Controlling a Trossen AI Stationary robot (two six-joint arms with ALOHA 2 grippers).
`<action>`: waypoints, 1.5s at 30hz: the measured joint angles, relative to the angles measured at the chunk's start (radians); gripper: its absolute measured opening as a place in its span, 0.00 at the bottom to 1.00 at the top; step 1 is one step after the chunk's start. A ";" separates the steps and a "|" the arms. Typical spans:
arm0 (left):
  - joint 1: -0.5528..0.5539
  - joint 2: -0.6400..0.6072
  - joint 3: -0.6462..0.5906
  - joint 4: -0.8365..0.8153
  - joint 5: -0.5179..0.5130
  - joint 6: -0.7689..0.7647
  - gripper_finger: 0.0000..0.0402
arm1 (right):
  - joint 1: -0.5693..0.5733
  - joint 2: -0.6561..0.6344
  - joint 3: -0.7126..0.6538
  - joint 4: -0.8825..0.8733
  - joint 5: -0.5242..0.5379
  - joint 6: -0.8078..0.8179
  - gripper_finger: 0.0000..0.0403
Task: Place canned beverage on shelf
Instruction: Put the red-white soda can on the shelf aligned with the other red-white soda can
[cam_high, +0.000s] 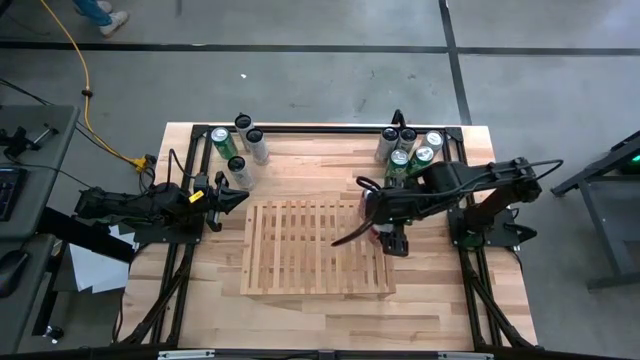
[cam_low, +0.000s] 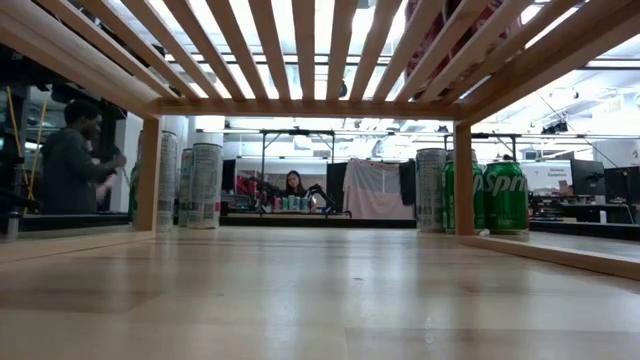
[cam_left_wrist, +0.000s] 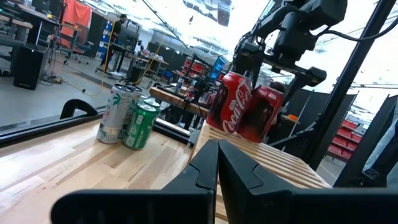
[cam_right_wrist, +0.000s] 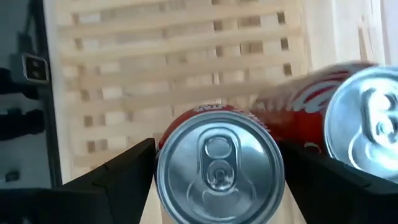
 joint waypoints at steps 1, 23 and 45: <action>0.000 0.000 0.000 0.000 0.000 0.000 0.01 | 0.000 0.000 -0.001 0.015 0.000 0.000 0.79; 0.000 0.000 0.000 0.000 0.000 0.000 0.01 | 0.000 -0.005 -0.001 -0.051 0.020 -0.012 0.76; 0.000 0.000 0.000 0.000 0.000 0.000 0.01 | 0.000 -0.005 0.000 -0.048 0.016 -0.056 0.63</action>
